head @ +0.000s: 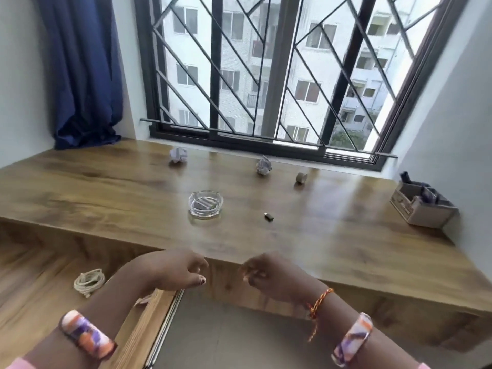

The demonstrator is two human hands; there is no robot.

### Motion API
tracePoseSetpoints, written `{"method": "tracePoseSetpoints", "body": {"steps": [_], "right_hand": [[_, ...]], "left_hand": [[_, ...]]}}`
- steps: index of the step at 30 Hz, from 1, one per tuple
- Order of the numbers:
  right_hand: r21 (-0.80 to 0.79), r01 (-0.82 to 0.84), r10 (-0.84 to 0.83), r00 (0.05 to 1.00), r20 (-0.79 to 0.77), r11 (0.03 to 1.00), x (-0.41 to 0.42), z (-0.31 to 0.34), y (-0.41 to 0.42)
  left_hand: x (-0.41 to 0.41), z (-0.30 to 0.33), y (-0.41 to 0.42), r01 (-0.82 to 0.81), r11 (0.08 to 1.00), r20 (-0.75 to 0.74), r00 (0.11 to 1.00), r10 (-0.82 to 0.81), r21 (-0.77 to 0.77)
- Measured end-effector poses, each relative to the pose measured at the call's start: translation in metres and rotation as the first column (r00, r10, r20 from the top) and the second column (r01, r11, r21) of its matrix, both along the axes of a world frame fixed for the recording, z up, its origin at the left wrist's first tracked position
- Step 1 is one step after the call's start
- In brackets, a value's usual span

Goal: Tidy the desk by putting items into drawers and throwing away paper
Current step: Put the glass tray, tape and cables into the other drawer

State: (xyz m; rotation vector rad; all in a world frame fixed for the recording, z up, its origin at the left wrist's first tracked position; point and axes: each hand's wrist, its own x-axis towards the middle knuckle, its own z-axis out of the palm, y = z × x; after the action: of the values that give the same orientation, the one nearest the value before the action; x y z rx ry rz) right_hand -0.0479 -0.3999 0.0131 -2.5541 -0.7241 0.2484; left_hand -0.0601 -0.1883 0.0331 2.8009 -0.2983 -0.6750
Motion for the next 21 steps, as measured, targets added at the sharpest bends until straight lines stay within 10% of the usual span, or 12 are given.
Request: {"method": "tracePoseSetpoints", "body": {"steps": [7,21], "right_hand": [[-0.216,0.128,-0.071,0.964,0.256,0.968,0.103,-0.029,-0.025],[-0.389,0.289,-0.216,0.951,0.22,0.875,0.221,-0.084,-0.047]], "left_hand": [[0.112,0.001,-0.011,0.041,0.997,0.089,0.995,-0.034,-0.071],[0.262,-0.021,-0.048,0.333,0.942,0.206,0.921,-0.332,0.031]]}}
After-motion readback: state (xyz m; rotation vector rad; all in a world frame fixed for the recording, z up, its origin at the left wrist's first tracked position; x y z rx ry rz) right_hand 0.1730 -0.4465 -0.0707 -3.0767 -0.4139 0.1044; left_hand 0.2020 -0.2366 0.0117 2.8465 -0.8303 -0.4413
